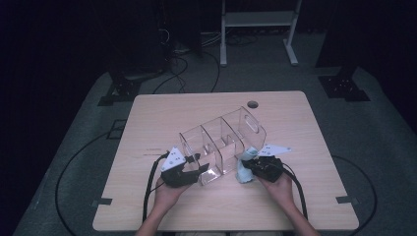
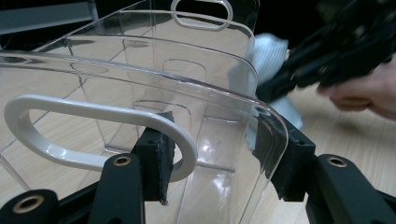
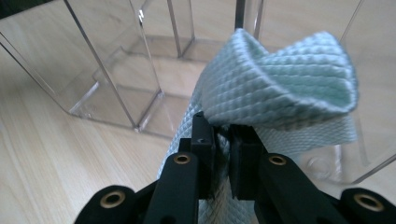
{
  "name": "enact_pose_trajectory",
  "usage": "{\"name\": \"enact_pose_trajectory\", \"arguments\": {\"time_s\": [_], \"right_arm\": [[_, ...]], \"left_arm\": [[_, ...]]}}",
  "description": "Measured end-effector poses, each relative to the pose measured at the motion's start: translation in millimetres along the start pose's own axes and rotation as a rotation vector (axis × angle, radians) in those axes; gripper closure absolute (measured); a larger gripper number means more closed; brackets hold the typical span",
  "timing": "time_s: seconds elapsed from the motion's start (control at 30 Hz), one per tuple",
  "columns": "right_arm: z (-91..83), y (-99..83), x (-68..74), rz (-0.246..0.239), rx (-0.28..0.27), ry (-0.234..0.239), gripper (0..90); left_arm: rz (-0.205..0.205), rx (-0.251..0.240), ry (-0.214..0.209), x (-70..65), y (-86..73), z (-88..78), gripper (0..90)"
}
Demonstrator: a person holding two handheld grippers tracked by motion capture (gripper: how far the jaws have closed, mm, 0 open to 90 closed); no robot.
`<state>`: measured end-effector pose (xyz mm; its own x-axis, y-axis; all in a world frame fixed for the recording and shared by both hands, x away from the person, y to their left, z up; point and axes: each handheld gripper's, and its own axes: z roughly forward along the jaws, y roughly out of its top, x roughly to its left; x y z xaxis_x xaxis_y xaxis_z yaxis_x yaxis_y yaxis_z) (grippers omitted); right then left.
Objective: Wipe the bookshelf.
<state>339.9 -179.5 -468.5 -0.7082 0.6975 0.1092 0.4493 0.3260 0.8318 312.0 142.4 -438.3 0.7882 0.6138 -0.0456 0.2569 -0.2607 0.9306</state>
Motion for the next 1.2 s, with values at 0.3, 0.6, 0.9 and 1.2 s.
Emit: {"name": "enact_pose_trajectory", "arguments": {"time_s": [0.3, 0.6, 0.9, 1.2], "right_arm": [[6.4, -6.7, -3.3, 0.008, 0.023, -0.005, 81.9], [-4.9, 3.9, -1.2, 0.007, -0.045, -0.008, 82.0], [-5.9, 5.5, -2.6, 0.010, -0.044, -0.009, 82.0], [1.3, -2.9, -5.7, 0.016, 0.003, 0.002, 82.1]], "left_arm": [[-0.007, -0.002, 0.003, -1.7, 0.2, 1.5, 47.3], [-0.008, -0.002, 0.000, -2.4, 0.5, 2.6, 47.1], [-0.007, -0.007, -0.021, -2.0, 1.0, -0.7, 43.7], [-0.007, -0.007, -0.037, -0.9, 0.5, -2.1, 46.7]]}}
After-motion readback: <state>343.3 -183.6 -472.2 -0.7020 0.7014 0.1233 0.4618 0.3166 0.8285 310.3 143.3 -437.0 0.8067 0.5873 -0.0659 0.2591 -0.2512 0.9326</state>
